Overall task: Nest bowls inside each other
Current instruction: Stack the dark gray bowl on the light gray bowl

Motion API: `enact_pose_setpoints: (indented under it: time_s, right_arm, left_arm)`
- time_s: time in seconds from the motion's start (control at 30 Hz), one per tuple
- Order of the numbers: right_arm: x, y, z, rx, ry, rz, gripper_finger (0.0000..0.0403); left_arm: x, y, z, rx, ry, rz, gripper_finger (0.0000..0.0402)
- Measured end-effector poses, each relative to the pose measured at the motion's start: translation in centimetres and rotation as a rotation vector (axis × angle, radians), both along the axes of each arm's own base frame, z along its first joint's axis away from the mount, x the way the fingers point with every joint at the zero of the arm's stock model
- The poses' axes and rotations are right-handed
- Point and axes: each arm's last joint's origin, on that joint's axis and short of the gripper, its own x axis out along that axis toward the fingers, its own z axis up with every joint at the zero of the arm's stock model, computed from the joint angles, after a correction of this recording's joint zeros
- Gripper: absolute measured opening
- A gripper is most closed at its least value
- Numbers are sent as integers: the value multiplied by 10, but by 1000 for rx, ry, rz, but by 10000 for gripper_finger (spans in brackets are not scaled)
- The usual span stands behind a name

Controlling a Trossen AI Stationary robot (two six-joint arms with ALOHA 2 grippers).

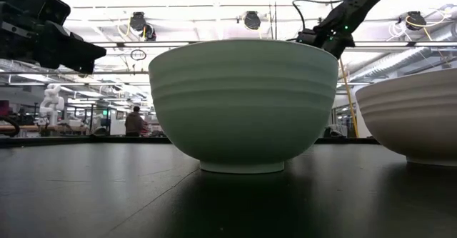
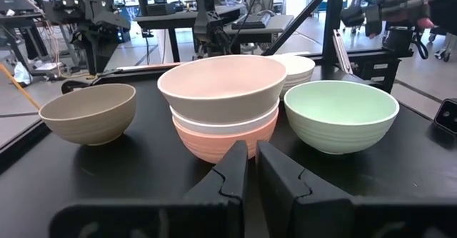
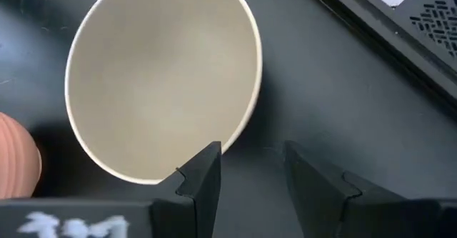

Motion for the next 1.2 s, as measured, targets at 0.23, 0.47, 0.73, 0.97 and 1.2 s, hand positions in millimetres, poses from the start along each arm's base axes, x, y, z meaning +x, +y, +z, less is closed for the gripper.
enact_pose_setpoints:
  time_s: [0.23,0.47,0.73,0.97,1.2]
  right_arm:
    - [23,-3,-7,20,16,44,144]
    - [46,-9,-12,67,64,79,144]
    - [57,-16,-15,68,101,84,144]
    - [58,-17,-15,64,111,95,144]
    - [60,-16,-20,76,123,103,144]
  left_arm:
    - [0,0,1,0,-9,0,30]
    - [0,0,0,-4,1,0,30]
    - [0,0,-2,3,21,0,30]
    - [0,0,-2,8,21,-1,30]
    - [0,0,-2,8,21,-1,30]
